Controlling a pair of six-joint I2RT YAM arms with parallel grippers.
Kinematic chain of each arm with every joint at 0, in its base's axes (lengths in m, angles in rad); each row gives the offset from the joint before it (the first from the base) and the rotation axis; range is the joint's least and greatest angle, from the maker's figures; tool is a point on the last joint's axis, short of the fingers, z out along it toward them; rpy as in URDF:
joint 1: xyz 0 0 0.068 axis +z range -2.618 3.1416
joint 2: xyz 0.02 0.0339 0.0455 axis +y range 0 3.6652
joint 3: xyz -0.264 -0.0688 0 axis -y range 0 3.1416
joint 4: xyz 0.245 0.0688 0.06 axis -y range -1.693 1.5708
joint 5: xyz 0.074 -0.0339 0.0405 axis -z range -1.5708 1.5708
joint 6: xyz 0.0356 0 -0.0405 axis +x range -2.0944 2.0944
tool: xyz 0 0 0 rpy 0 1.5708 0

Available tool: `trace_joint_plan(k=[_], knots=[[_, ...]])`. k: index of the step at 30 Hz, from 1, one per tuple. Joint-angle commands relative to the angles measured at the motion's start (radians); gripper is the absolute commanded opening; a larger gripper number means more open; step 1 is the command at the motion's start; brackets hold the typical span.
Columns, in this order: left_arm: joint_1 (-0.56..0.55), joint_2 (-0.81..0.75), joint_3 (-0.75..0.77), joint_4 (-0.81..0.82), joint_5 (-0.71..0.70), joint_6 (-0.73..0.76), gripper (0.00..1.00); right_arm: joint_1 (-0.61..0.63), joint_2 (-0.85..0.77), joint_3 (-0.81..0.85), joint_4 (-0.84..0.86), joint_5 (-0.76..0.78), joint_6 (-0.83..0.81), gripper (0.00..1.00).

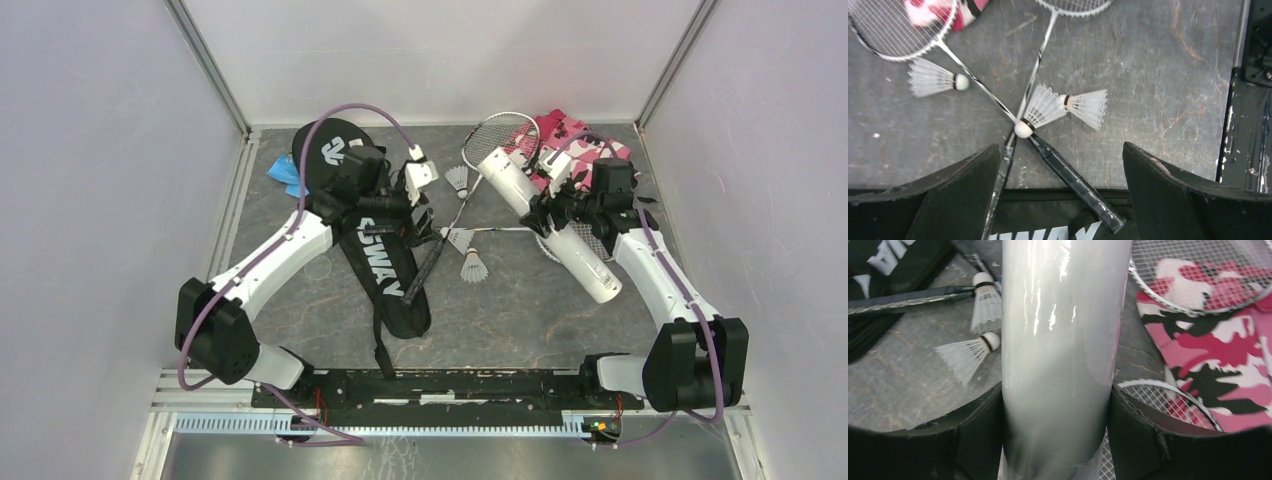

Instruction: Pack up the badminton gear

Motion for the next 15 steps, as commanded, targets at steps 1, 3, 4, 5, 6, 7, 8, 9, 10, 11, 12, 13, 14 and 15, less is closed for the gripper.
trace_joint_plan(k=[1, 3, 4, 5, 6, 7, 8, 9, 10, 11, 12, 13, 14, 15], knots=[[-0.038, 0.009, -0.101, 0.159, -0.032, -0.045, 0.95, -0.036, -0.041, 0.016, 0.09, 0.102, 0.078, 0.41], [-0.066, 0.014, -0.142, 0.216, -0.063, -0.035, 0.92, -0.05, -0.042, 0.015, 0.092, 0.104, 0.086, 0.41], [-0.088, 0.018, -0.161, 0.246, -0.085, -0.031, 0.91, -0.056, -0.042, 0.013, 0.091, 0.099, 0.086, 0.41], [-0.102, 0.026, -0.175, 0.27, -0.109, -0.024, 0.9, -0.06, -0.042, 0.013, 0.092, 0.097, 0.088, 0.41], [-0.128, 0.035, -0.185, 0.293, -0.13, -0.016, 0.88, -0.066, -0.043, 0.011, 0.093, 0.097, 0.088, 0.41], [-0.141, 0.049, -0.192, 0.304, -0.151, -0.011, 0.87, -0.07, -0.044, 0.009, 0.094, 0.095, 0.088, 0.41], [-0.168, 0.065, -0.196, 0.321, -0.172, -0.007, 0.86, -0.07, -0.046, 0.007, 0.097, 0.097, 0.086, 0.41], [-0.187, 0.083, -0.198, 0.333, -0.192, -0.006, 0.85, -0.068, -0.046, 0.006, 0.097, 0.096, 0.086, 0.41], [-0.206, 0.101, -0.198, 0.349, -0.218, -0.011, 0.84, -0.07, -0.046, 0.004, 0.098, 0.097, 0.085, 0.41], [-0.224, 0.121, -0.199, 0.364, -0.24, -0.018, 0.83, -0.095, -0.046, 0.001, 0.1, 0.096, 0.085, 0.41], [-0.24, 0.141, -0.198, 0.377, -0.264, -0.027, 0.82, -0.104, -0.046, 0.0, 0.1, 0.094, 0.085, 0.41], [-0.259, 0.159, -0.197, 0.393, -0.292, -0.036, 0.81, -0.108, -0.048, -0.003, 0.1, 0.091, 0.083, 0.41], [-0.277, 0.175, -0.197, 0.417, -0.32, -0.044, 0.79, -0.114, -0.048, -0.006, 0.103, 0.09, 0.083, 0.41], [-0.295, 0.191, -0.196, 0.434, -0.353, -0.05, 0.79, -0.117, -0.049, -0.007, 0.104, 0.086, 0.082, 0.41]])
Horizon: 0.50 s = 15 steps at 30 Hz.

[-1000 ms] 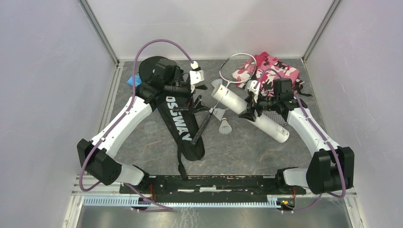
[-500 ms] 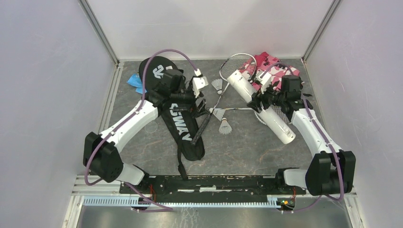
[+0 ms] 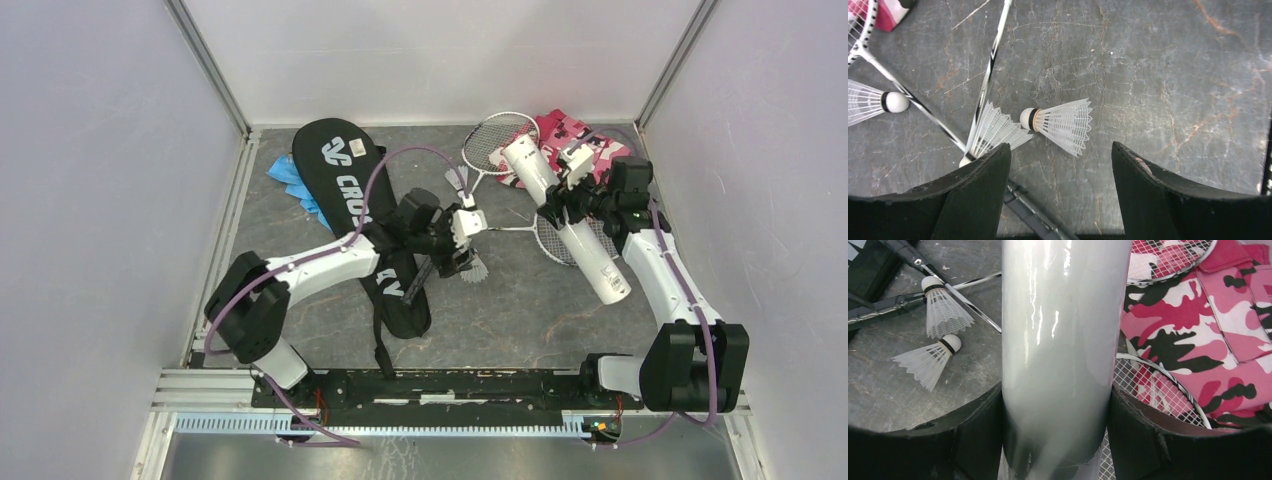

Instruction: Pack up the badminton gear

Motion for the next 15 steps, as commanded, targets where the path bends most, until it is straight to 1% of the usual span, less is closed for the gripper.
trace_joint_plan(k=[1, 5, 9, 12, 15], knots=[[-0.071, 0.065, -0.001, 0.149, -0.166, -0.047, 0.78, -0.028, -0.034, -0.009, 0.062, -0.008, 0.011, 0.41], [-0.132, 0.128, 0.02, 0.177, -0.272, -0.047, 0.75, -0.038, -0.031, -0.014, 0.065, -0.024, 0.011, 0.42], [-0.173, 0.189, 0.056, 0.172, -0.366, -0.024, 0.69, -0.042, -0.022, -0.019, 0.066, -0.046, 0.015, 0.42], [-0.185, 0.209, 0.07, 0.158, -0.379, -0.011, 0.66, -0.041, -0.017, -0.019, 0.066, -0.054, 0.015, 0.42], [-0.19, 0.22, 0.072, 0.148, -0.384, 0.004, 0.6, -0.043, -0.014, -0.018, 0.065, -0.058, 0.012, 0.42]])
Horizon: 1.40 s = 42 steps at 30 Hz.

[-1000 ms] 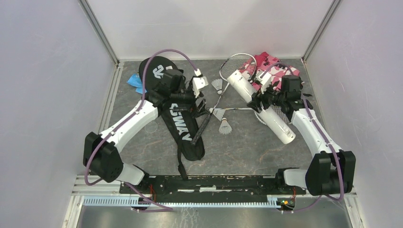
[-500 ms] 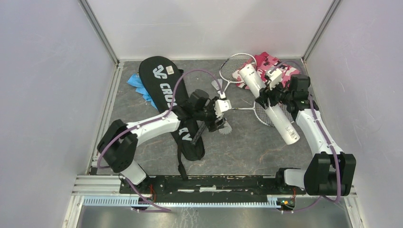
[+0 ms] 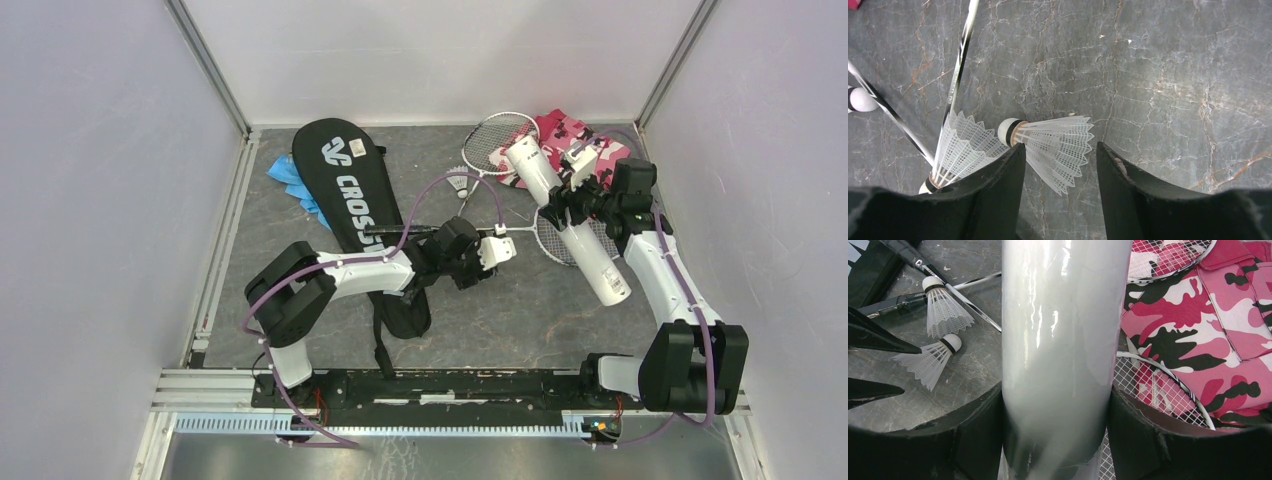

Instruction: Pack up the badminton gear

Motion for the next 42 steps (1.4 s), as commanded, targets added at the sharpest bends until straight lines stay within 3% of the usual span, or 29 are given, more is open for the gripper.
trace_joint_plan(k=[1, 6, 22, 32, 42], knots=[[-0.008, 0.011, 0.048, 0.032, -0.062, 0.021, 0.57, -0.006, -0.007, 0.002, 0.048, -0.034, 0.008, 0.42], [-0.01, 0.021, 0.052, 0.027, -0.083, 0.039, 0.39, -0.006, -0.003, 0.003, 0.044, -0.041, 0.008, 0.42], [-0.034, 0.021, 0.025, 0.042, -0.152, 0.112, 0.27, -0.006, 0.005, 0.007, 0.041, -0.046, 0.005, 0.42], [-0.058, -0.017, 0.034, 0.014, -0.175, 0.111, 0.03, -0.006, 0.007, 0.01, 0.036, -0.046, 0.002, 0.43], [-0.049, -0.109, 0.114, -0.15, -0.034, 0.09, 0.02, -0.006, 0.009, 0.014, 0.024, -0.076, -0.023, 0.43]])
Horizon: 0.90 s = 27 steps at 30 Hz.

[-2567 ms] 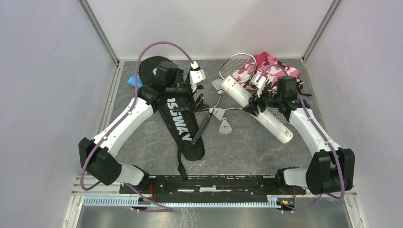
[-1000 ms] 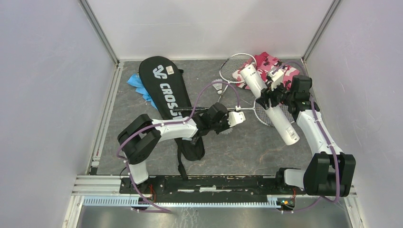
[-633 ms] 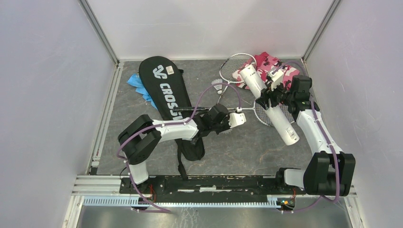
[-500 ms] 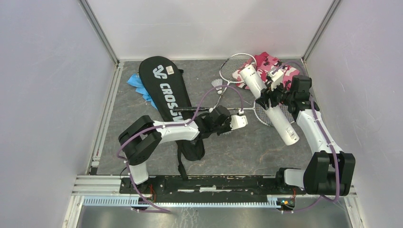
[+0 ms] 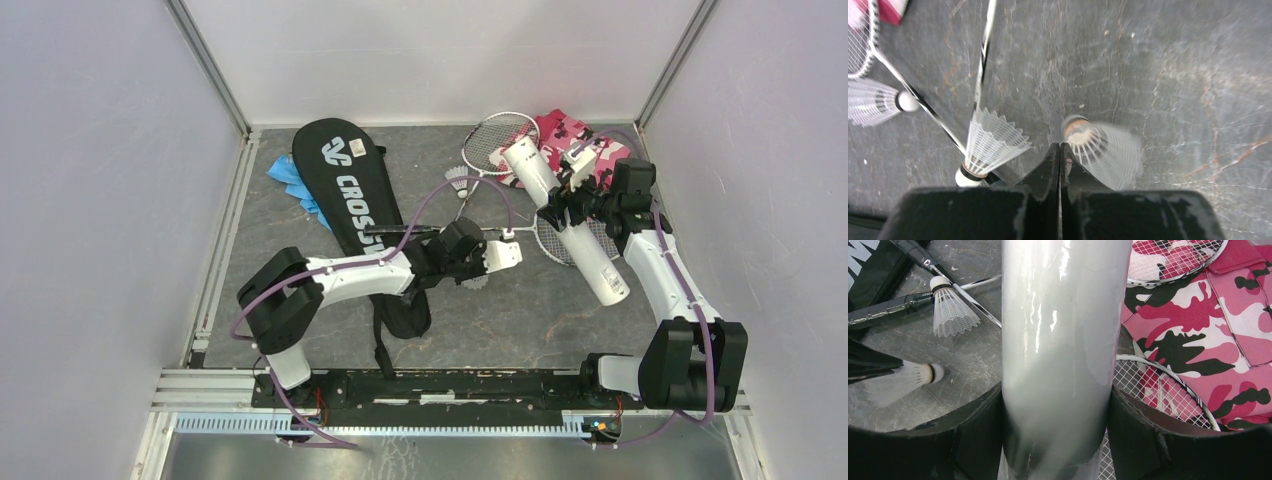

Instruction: Pack up the badminton gear

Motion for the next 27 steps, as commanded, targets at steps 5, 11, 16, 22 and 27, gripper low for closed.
trace_joint_plan(k=[5, 11, 16, 22, 27], knots=[[0.06, -0.111, 0.136, -0.153, 0.243, -0.067, 0.02, -0.004, -0.003, 0.021, -0.004, -0.104, -0.069, 0.43], [0.204, -0.18, 0.164, -0.198, 0.441, -0.181, 0.02, -0.004, 0.0, 0.038, -0.071, -0.199, -0.161, 0.43], [0.374, -0.254, 0.161, -0.194, 0.605, -0.275, 0.02, -0.001, 0.021, 0.068, -0.167, -0.266, -0.265, 0.43], [0.561, -0.321, 0.16, -0.16, 0.758, -0.384, 0.02, 0.028, 0.068, 0.113, -0.29, -0.301, -0.396, 0.43], [0.651, -0.338, 0.158, -0.105, 0.862, -0.501, 0.02, 0.105, 0.098, 0.136, -0.388, -0.277, -0.514, 0.43]])
